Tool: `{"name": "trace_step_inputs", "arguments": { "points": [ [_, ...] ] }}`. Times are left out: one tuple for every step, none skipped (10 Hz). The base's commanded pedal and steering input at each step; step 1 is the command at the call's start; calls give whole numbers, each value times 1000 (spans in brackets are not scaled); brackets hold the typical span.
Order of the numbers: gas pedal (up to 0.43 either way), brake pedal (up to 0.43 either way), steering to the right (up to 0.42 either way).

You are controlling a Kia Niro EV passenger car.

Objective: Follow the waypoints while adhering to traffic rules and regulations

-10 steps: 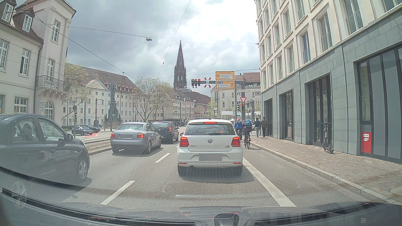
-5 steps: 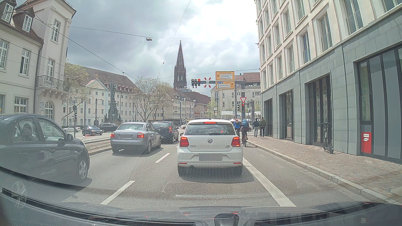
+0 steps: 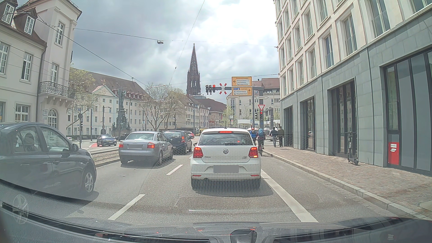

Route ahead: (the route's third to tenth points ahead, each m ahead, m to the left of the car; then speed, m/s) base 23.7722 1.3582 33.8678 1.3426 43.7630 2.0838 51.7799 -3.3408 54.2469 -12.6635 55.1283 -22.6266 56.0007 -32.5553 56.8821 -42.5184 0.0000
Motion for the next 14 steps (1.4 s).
{"name": "trace_step_inputs", "arguments": {
  "points": [
    [0,232,-9],
    [0,232,-9],
    [0,232,-9],
    [0,232,-9],
    [0,232,-9],
    [0,232,-10],
    [0,232,-10],
    [0,232,-10],
    [0,232,-10],
    [0,232,-10],
    [0,232,-10],
    [0,232,-10],
    [0,232,-10],
    [0,232,-10]
  ]
}}
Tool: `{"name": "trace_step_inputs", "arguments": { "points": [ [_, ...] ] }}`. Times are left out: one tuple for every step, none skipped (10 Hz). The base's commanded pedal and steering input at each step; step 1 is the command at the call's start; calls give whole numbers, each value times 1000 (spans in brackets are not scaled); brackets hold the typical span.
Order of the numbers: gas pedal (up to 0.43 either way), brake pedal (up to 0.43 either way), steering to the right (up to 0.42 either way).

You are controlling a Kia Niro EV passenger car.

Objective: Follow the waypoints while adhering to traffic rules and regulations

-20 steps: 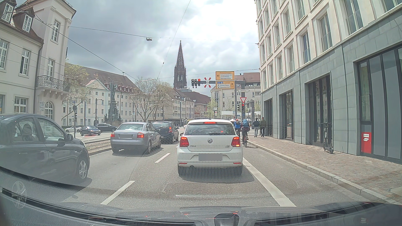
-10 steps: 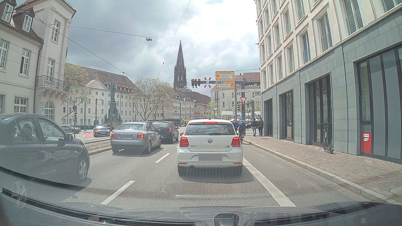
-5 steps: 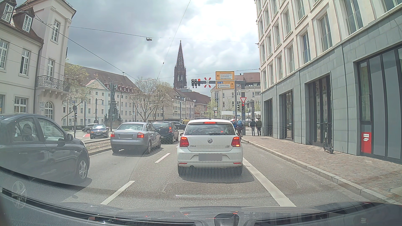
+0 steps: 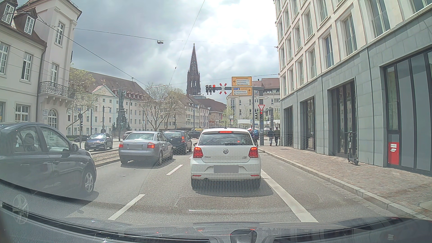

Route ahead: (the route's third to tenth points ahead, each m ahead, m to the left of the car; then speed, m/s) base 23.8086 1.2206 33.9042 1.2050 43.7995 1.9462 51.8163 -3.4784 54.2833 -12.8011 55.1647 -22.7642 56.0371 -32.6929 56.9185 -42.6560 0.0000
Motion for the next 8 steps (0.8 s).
{"name": "trace_step_inputs", "arguments": {
  "points": [
    [0,232,-10],
    [0,232,-10],
    [0,232,-11],
    [0,232,-11],
    [0,232,-11],
    [0,232,-11],
    [0,232,-11],
    [0,232,-11]
  ]
}}
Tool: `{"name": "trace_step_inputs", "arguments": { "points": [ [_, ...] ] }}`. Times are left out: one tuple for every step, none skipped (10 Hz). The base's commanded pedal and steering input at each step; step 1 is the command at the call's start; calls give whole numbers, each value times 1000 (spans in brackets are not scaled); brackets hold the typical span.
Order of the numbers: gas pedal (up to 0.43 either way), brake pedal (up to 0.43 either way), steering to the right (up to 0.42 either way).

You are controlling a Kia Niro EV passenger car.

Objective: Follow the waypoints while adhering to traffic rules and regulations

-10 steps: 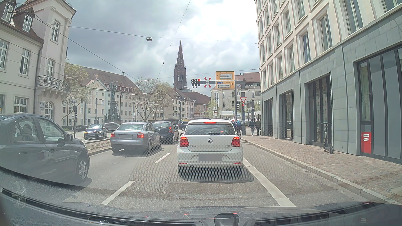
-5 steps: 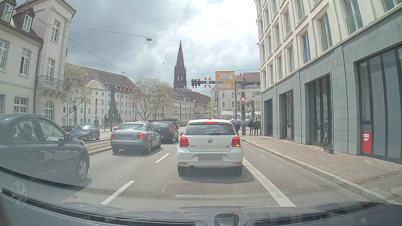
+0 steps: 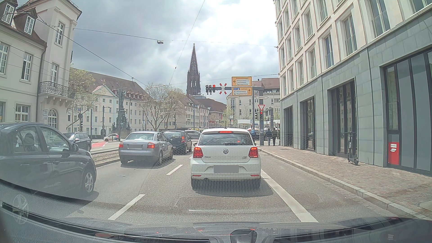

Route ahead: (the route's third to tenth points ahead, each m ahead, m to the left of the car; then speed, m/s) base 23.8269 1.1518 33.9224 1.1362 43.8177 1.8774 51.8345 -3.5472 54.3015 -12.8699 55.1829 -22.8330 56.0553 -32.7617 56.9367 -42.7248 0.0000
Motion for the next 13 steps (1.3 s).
{"name": "trace_step_inputs", "arguments": {
  "points": [
    [0,232,-11],
    [0,232,-11],
    [0,232,-11],
    [0,232,-11],
    [0,232,-11],
    [0,232,-11],
    [0,232,-11],
    [0,232,-11],
    [0,232,-11],
    [0,232,-11],
    [0,232,-11],
    [0,232,-11],
    [0,232,-11]
  ]
}}
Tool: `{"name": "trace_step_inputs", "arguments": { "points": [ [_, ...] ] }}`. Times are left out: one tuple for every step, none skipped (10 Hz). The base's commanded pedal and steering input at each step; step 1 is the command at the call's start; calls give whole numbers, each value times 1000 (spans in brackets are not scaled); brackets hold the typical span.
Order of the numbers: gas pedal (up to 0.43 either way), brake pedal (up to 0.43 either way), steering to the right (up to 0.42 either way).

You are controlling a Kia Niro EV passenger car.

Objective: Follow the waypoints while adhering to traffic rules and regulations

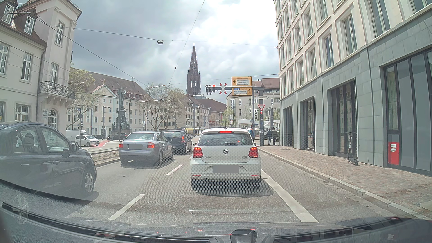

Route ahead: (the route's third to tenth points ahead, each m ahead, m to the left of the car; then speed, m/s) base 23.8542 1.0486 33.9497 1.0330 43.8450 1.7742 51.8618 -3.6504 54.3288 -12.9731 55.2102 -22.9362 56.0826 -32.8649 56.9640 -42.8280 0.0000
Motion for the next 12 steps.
{"name": "trace_step_inputs", "arguments": {
  "points": [
    [0,232,-11],
    [0,232,-11],
    [0,232,-12],
    [0,232,-11],
    [0,232,-12],
    [0,232,-11],
    [0,232,-11],
    [0,232,-11],
    [0,232,-12],
    [0,232,-11],
    [0,232,-11],
    [0,232,-11]
  ]
}}
